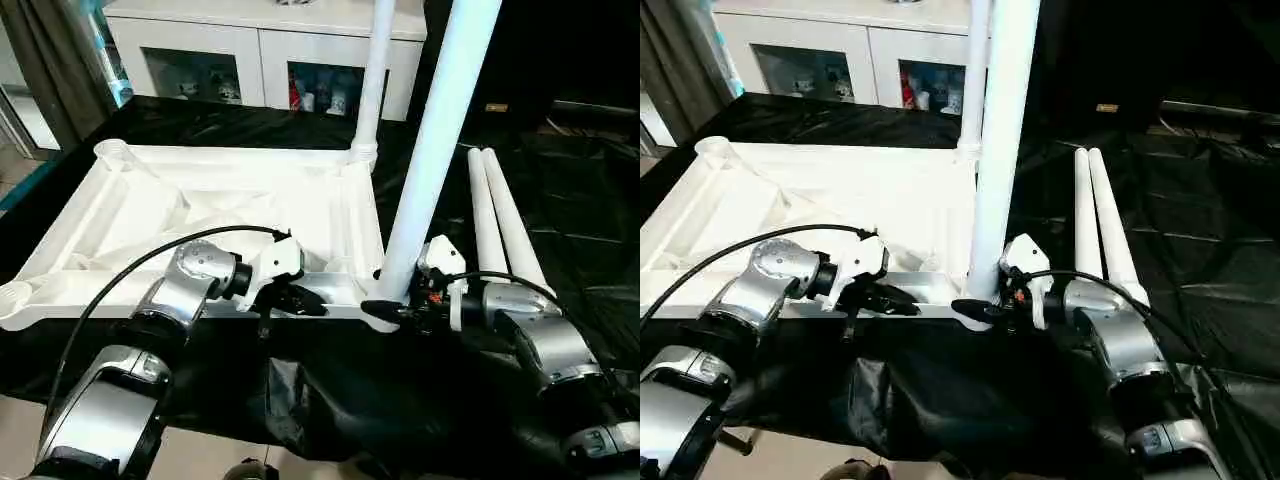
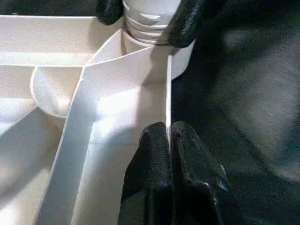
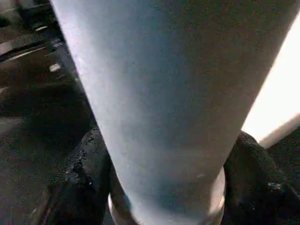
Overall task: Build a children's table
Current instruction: Rotate leg to tighten
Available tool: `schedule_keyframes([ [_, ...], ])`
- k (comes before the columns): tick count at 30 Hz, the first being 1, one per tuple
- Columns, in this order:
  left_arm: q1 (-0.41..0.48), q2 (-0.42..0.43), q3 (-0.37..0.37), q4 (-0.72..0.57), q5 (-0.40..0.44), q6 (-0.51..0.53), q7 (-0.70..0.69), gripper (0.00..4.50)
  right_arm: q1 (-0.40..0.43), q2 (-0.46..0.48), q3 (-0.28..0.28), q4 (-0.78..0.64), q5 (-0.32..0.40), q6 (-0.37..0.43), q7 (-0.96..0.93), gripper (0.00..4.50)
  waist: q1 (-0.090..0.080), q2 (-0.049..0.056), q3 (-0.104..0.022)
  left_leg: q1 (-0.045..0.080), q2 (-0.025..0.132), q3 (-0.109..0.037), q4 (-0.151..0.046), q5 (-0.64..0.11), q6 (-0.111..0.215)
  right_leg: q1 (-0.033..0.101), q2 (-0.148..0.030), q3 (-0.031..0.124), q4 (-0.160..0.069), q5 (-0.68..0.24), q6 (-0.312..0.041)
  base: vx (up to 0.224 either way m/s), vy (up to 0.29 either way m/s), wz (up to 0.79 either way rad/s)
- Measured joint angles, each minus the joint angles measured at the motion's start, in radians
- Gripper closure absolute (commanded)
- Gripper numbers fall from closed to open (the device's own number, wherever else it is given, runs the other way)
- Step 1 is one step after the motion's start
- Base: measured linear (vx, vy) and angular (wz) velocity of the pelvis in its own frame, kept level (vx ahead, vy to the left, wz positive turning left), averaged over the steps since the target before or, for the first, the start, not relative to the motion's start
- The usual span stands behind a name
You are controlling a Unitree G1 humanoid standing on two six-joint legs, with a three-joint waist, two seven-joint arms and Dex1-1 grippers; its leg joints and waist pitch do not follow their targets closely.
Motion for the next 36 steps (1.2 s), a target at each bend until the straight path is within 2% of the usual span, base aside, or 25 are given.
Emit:
schedule_keyframes([
  [3, -0.048, -0.069, 0.007, 0.066, 0.026, 0.035, 0.149, 4.5, -0.036, 0.095, -0.091, 0.089, -0.002, -0.005, -0.237, 1.8, -0.008, 0.0, 0.0, 0.001, -0.001, 0.0, 0.001, 0.0, 0.0, 0.0, -0.001, 0.001, -0.001, 0.001, -0.001, 0.0, 0.0, 0.0],
  [5, -0.064, -0.107, 0.008, 0.087, 0.035, 0.061, 0.231, 4.5, -0.062, 0.139, -0.128, 0.135, 0.001, -0.01, -0.36, 1.8, -0.01, 0.0, 0.0, 0.002, -0.001, 0.0, 0.001, 0.0, 0.0, 0.001, -0.001, 0.001, -0.001, 0.001, -0.002, 0.0, 0.0, 0.0],
  [9, -0.102, -0.177, 0.016, 0.142, 0.052, 0.098, 0.364, 4.5, -0.112, 0.198, -0.167, 0.214, -0.016, -0.042, -0.56, 1.8, -0.01, 0.001, -0.001, 0.004, -0.001, 0.0, 0.0, 0.0, 0.0, 0.004, -0.001, 0.001, -0.001, 0.001, -0.002, 0.0, 0.0, 0.0],
  [12, -0.118, -0.197, 0.022, 0.172, 0.054, 0.101, 0.411, 4.5, -0.15, 0.227, -0.183, 0.269, -0.049, -0.069, -0.629, 1.8, -0.011, 0.003, -0.002, 0.005, -0.002, 0.0, 0.0, 0.0, 0.0, 0.004, -0.001, 0.001, -0.001, 0.001, -0.002, 0.0, 0.0, 0.0],
  [14, -0.12, -0.199, 0.025, 0.177, 0.055, 0.1, 0.412, 4.5, -0.155, 0.229, -0.184, 0.282, -0.053, -0.08, -0.63, 1.1, -0.011, 0.003, -0.002, 0.005, -0.001, 0.0, 0.0, 0.0, 0.0, 0.005, -0.001, 0.001, -0.001, 0.001, -0.002, 0.0, 0.0, 0.0],
  [16, -0.12, -0.196, 0.025, 0.175, 0.056, 0.1, 0.407, 4.5, -0.155, 0.229, -0.185, 0.287, -0.05, -0.09, -0.612, 1.08, -0.012, 0.002, -0.002, 0.005, -0.001, 0.0, 0.0, 0.0, 0.0, 0.005, -0.001, 0.001, -0.001, 0.002, -0.002, 0.0, 0.0, 0.0],
  [20, -0.12, -0.185, 0.029, 0.175, 0.055, 0.097, 0.392, 4.5, -0.155, 0.222, -0.186, 0.289, -0.046, -0.099, -0.552, 0.59, -0.016, 0.002, -0.001, 0.005, -0.001, 0.0, 0.0, 0.0, 0.0, 0.004, -0.001, 0.001, -0.001, 0.002, -0.002, 0.0, 0.0, 0.0],
  [25, -0.094, -0.121, 0.029, 0.145, 0.042, 0.051, 0.264, 4.5, -0.12, 0.132, -0.13, 0.247, -0.037, -0.105, -0.286, 0.59, -0.018, 0.002, -0.001, 0.005, -0.001, 0.0, -0.001, 0.0, 0.0, 0.003, -0.001, 0.0, -0.001, 0.002, -0.001, 0.0, 0.0, 0.0],
  [30, -0.047, -0.043, 0.018, 0.064, 0.017, 0.01, 0.06, 4.5, -0.078, 0.019, -0.049, 0.148, 0.002, -0.068, 0.011, 0.59, -0.003, 0.003, -0.001, 0.0, 0.0, 0.0, -0.002, 0.0, 0.0, -0.002, 0.0, -0.001, -0.001, 0.0, 0.001, 0.0, 0.0, 0.0],
  [36, -0.009, 0.017, 0.005, 0.004, -0.015, -0.001, -0.087, 4.5, -0.065, -0.03, -0.008, 0.103, 0.025, -0.061, 0.181, 0.59, 0.006, 0.002, 0.0, -0.002, 0.0, 0.0, 0.0, 0.0, 0.001, -0.003, 0.0, -0.001, -0.001, 0.0, 0.0, 0.0, 0.0, 0.0],
])
